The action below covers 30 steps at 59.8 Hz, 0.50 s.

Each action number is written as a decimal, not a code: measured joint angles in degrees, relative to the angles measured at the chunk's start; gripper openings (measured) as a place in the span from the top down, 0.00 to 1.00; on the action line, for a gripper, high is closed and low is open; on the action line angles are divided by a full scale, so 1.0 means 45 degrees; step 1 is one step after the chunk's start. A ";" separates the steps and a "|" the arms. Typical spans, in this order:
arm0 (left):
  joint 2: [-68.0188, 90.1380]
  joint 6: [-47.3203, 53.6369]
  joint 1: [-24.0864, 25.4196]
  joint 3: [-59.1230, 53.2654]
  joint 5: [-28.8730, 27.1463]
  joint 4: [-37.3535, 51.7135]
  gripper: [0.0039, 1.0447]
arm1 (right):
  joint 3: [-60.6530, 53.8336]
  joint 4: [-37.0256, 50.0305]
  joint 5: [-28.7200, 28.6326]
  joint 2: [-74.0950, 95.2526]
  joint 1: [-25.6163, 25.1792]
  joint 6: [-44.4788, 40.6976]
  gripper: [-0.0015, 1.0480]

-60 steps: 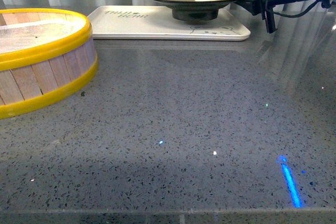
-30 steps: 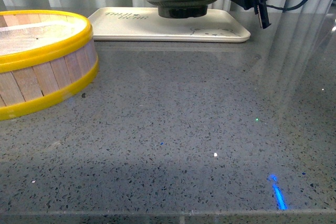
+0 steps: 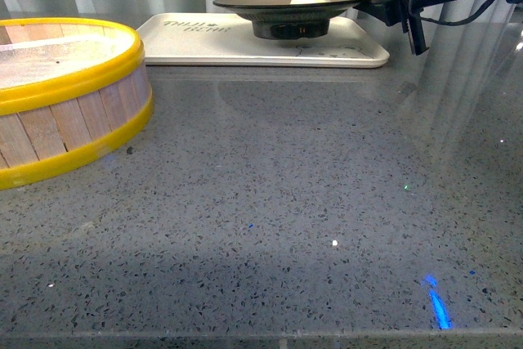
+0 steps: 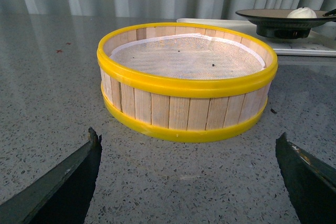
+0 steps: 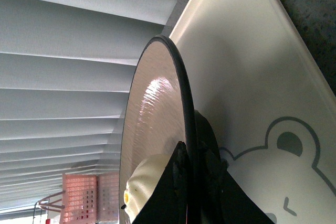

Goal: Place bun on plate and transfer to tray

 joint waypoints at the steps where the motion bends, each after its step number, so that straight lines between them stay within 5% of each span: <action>1: 0.0000 0.0000 0.0000 0.0000 0.0000 0.0000 0.06 | 0.0000 -0.0029 0.0000 0.0000 0.0000 -0.0005 0.97; 25: 0.0000 0.0000 0.0000 0.0000 0.0000 0.0000 0.06 | 0.0063 -0.0675 0.0209 0.0000 -0.0486 -0.0175 0.97; 30: 0.0000 0.0000 0.0000 0.0000 0.0000 0.0000 0.06 | 0.0019 -0.0559 0.0141 0.0000 -0.0505 -0.0058 0.84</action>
